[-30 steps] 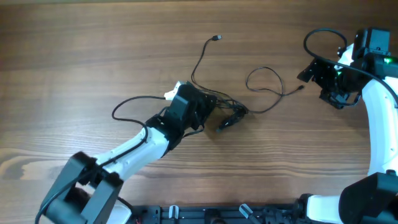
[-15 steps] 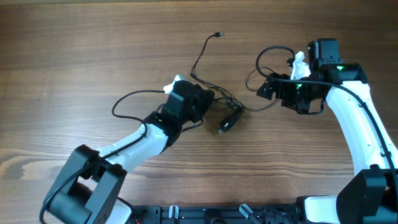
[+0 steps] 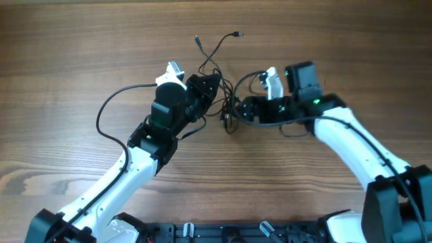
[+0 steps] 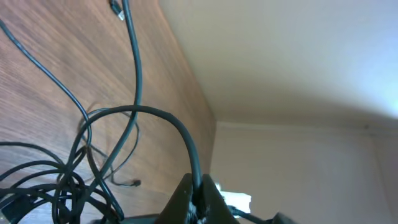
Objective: Untangle cables
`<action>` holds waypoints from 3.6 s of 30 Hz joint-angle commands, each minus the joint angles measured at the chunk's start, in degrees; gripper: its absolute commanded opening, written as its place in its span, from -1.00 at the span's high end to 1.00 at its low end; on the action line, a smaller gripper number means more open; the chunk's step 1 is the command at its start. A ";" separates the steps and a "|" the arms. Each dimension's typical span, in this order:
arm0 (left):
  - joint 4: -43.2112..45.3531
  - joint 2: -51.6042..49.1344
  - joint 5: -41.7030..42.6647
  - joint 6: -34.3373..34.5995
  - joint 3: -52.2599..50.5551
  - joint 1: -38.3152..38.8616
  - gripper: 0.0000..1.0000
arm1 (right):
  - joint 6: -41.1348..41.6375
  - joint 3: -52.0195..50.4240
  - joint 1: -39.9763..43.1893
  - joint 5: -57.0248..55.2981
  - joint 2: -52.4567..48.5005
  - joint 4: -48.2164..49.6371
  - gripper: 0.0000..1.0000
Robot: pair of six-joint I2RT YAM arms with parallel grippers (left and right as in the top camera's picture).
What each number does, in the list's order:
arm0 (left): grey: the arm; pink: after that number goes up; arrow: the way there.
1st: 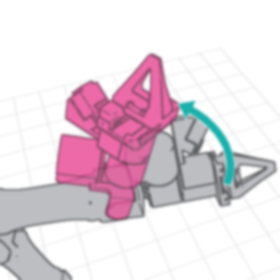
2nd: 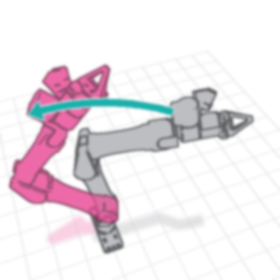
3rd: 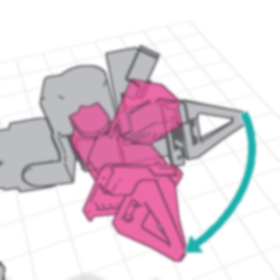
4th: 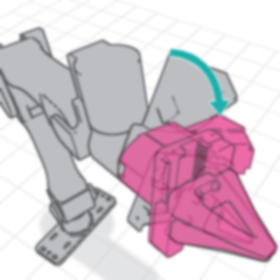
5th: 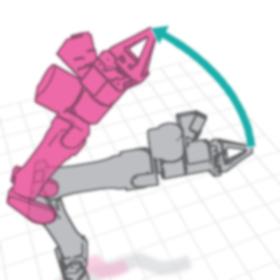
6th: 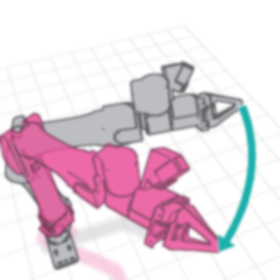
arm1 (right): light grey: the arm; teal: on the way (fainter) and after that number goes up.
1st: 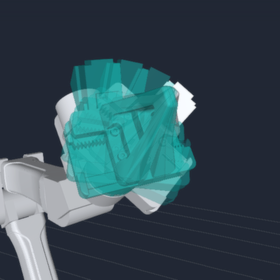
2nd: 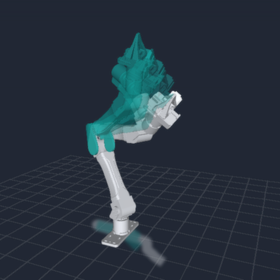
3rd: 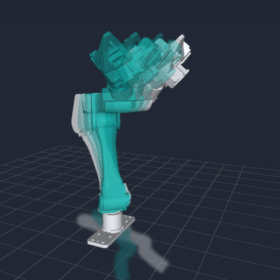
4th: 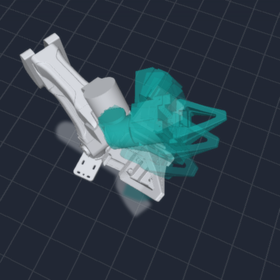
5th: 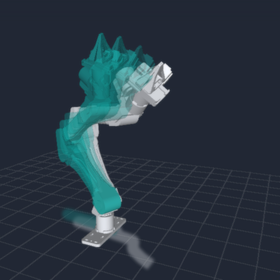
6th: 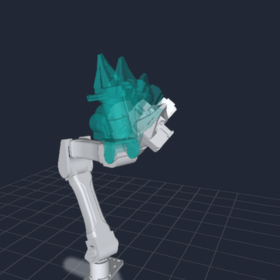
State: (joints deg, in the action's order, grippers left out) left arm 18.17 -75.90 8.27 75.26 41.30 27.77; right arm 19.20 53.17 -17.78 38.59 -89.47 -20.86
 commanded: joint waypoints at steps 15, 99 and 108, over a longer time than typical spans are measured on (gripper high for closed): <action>-18.08 17.94 -1.70 -9.14 -0.02 -24.59 0.92 | 11.17 -4.70 20.85 -22.69 14.47 -7.54 0.91; 1.20 -15.72 4.02 15.67 -0.02 -5.01 0.92 | 32.26 0.39 -1.79 -9.40 -9.38 12.39 -0.23; -12.31 -15.72 3.74 6.40 -0.02 -9.94 0.92 | 23.69 0.52 9.88 4.81 1.29 10.80 0.91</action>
State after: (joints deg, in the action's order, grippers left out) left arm 12.01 -92.12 12.14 87.66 41.56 21.28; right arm 47.59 53.56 -15.00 35.62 -97.06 -8.54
